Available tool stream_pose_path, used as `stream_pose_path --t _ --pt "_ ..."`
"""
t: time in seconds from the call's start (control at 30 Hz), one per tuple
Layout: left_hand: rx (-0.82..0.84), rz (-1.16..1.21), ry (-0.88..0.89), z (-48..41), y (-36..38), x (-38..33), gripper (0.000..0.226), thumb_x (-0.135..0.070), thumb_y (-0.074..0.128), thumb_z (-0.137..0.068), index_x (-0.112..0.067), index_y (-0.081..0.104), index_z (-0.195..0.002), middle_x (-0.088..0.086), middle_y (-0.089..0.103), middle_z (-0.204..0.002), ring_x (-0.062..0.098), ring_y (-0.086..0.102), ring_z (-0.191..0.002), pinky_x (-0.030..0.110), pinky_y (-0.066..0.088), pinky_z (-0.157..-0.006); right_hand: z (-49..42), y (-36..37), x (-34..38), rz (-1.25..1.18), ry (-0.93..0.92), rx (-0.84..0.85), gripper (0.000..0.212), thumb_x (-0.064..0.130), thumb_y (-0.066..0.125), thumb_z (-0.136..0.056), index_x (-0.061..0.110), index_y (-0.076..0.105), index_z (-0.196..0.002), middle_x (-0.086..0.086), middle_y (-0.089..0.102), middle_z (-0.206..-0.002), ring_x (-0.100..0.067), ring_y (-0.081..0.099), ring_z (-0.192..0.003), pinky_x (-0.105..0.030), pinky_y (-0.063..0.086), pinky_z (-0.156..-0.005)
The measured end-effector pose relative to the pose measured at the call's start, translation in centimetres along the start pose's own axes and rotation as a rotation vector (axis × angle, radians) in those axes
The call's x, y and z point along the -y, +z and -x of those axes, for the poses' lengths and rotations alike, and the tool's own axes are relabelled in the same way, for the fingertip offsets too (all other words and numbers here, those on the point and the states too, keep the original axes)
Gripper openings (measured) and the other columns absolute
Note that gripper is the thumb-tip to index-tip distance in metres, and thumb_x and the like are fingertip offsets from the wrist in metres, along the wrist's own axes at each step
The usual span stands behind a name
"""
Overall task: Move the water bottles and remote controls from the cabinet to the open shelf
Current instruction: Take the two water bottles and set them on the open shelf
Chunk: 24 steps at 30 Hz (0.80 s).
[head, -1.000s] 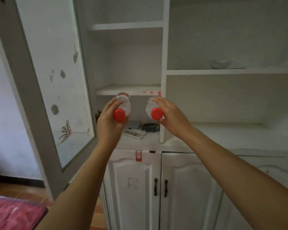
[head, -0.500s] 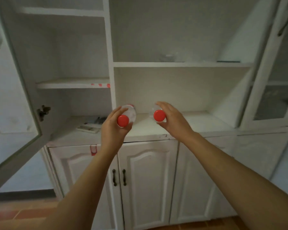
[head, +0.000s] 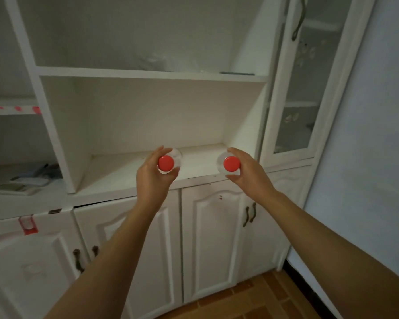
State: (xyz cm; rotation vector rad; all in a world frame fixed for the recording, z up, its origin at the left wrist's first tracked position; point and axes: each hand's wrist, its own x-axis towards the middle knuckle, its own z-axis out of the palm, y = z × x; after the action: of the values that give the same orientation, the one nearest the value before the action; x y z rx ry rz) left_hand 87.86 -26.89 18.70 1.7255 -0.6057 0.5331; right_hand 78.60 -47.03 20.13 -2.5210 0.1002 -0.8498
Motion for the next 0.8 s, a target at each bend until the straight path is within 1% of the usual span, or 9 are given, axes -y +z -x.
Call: stream_pose_path --t 0.03,0.17,0.3,0.43,0.5,0.6,0.73,0.8 --pt "0.006 0.010 0.002 -0.3 1.0 0.1 0.048 -0.011 0.075 -0.068 -0.025 0.060 -0.111 0.000 0.059 -0.126 0.022 0.058 -0.110 0.049 0.049 -0.091 -0.1 -0.3 -0.8 0.001 0.011 -0.012 0.066 0.012 0.070 -0.078 0.013 0.037 -0.134 -0.009 0.045 -0.139 -0.024 0.044 -0.125 -0.023 0.027 -0.098" --pt "0.029 0.057 -0.024 -2.1 4.7 0.8 0.045 -0.009 0.074 -0.068 -0.023 0.060 -0.108 -0.001 0.063 -0.117 0.018 0.059 -0.107 0.044 0.047 -0.097 -1.5 -0.6 -4.1 0.006 0.048 -0.037 0.066 0.014 0.070 -0.078 0.013 0.036 -0.134 -0.009 0.046 -0.138 -0.024 0.045 -0.124 -0.025 0.030 -0.099" --pt "0.057 0.086 -0.029 -5.0 8.2 2.8 0.045 -0.010 0.075 -0.068 -0.022 0.060 -0.108 -0.001 0.064 -0.116 0.016 0.059 -0.107 0.042 0.047 -0.097 -4.3 0.1 -7.2 0.017 0.068 -0.042 0.063 0.016 0.069 -0.079 0.012 0.037 -0.134 -0.010 0.047 -0.137 -0.025 0.045 -0.124 -0.024 0.029 -0.098" --pt "0.078 0.116 -0.040 -9.4 11.8 5.3 0.045 -0.010 0.075 -0.068 -0.023 0.060 -0.108 -0.001 0.063 -0.117 0.017 0.058 -0.108 0.040 0.046 -0.098 -8.6 1.6 -10.2 0.017 0.110 -0.040 0.063 0.018 0.068 -0.080 0.014 0.036 -0.134 -0.009 0.046 -0.139 -0.024 0.044 -0.126 -0.031 0.032 -0.103" --pt "0.089 0.127 -0.042 -11.8 13.6 6.5 0.045 -0.008 0.075 -0.068 -0.022 0.060 -0.108 -0.003 0.062 -0.116 0.017 0.057 -0.109 0.037 0.045 -0.099 -11.0 2.4 -11.7 0.017 0.124 -0.044 0.063 0.019 0.068 -0.080 0.014 0.036 -0.134 -0.009 0.046 -0.138 -0.025 0.044 -0.125 -0.034 0.034 -0.104" --pt "0.096 0.118 -0.044 -15.0 15.8 8.1 0.045 -0.008 0.075 -0.069 -0.022 0.060 -0.108 -0.009 0.060 -0.109 0.013 0.056 -0.105 0.029 0.044 -0.096 -14.2 3.5 -14.0 0.010 0.147 -0.069 0.063 0.020 0.069 -0.080 0.015 0.037 -0.134 -0.009 0.047 -0.137 -0.024 0.045 -0.125 -0.035 0.034 -0.104" --pt "0.104 0.144 -0.067 -18.1 18.4 9.9 0.045 -0.007 0.074 -0.069 -0.023 0.060 -0.108 -0.010 0.060 -0.107 0.012 0.056 -0.104 0.029 0.045 -0.095 -17.7 4.7 -16.9 -0.003 0.152 -0.054 0.064 0.020 0.069 -0.080 0.014 0.037 -0.134 -0.009 0.047 -0.137 -0.024 0.045 -0.125 -0.035 0.034 -0.105" --pt "0.108 0.146 -0.067 -19.3 19.7 10.7 0.044 -0.007 0.075 -0.069 -0.023 0.060 -0.107 -0.009 0.060 -0.108 0.013 0.056 -0.105 0.030 0.045 -0.096 -19.3 5.2 -18.3 -0.011 0.166 -0.047 0.063 0.022 0.069 -0.079 0.015 0.037 -0.133 -0.008 0.048 -0.136 -0.024 0.046 -0.124 -0.037 0.036 -0.105"
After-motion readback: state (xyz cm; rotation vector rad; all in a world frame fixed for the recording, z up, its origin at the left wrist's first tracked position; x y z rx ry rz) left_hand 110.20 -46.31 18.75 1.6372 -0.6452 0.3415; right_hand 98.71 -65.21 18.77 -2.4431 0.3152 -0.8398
